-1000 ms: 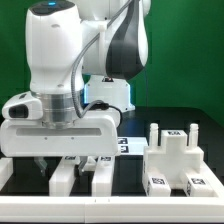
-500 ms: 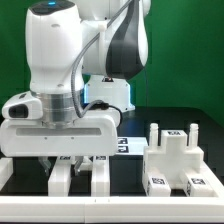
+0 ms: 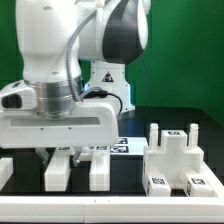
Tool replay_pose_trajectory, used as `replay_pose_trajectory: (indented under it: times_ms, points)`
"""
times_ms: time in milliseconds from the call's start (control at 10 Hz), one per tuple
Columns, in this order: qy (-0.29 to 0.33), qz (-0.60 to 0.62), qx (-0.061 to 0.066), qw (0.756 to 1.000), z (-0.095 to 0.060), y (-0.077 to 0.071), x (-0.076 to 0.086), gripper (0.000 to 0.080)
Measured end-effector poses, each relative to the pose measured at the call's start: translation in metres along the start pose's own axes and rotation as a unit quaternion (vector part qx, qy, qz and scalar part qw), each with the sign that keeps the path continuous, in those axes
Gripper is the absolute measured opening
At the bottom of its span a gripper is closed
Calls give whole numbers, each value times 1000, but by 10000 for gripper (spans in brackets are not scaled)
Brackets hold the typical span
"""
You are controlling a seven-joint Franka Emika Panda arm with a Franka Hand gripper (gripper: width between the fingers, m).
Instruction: Assemble chair
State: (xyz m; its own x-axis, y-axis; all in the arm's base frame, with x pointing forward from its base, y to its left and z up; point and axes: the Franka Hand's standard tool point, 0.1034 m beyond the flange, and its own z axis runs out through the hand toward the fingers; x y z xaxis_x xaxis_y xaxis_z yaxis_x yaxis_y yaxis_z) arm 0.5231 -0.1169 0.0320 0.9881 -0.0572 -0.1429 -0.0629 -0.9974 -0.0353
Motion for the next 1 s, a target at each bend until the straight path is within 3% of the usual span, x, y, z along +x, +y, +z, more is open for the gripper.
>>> replay_pose_trajectory:
  times_ms: [600,900,1000]
  points:
    - [-1,-4,-7,1000,22,0,-15,284]
    - [-2,-3,-7,1000,24,0,-16,284]
    - [-4,-4,-6,1000,23,0,-16,355]
